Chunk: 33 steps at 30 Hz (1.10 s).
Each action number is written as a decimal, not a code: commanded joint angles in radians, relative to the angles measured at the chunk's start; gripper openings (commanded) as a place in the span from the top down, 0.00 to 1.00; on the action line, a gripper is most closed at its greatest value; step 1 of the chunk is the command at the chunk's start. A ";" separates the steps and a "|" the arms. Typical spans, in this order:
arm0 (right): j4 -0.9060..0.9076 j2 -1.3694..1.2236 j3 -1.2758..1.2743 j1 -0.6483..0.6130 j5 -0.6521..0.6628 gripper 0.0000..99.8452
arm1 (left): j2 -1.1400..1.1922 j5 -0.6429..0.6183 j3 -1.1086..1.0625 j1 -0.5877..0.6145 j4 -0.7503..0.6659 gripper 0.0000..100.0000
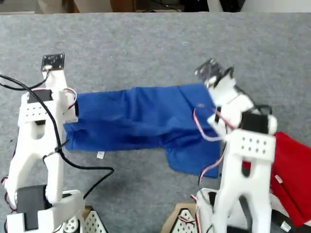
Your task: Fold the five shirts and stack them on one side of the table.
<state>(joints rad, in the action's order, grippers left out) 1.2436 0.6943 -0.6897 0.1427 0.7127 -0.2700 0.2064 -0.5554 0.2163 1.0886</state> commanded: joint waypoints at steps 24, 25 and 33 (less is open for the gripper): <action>0.031 0.449 -0.536 0.124 0.253 1.00 | -0.056 0.092 -0.035 -0.011 -0.124 0.98; 0.032 0.458 -0.542 0.124 0.253 1.00 | -0.056 0.115 -0.052 -0.015 -0.126 0.98; 0.034 0.515 -0.565 0.114 0.288 1.00 | -0.058 0.147 -0.150 -0.009 -0.133 0.98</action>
<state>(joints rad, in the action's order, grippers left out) 1.2712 1.1884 -1.2543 0.2470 0.9705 -0.2869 0.3475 -0.7012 0.2056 0.9674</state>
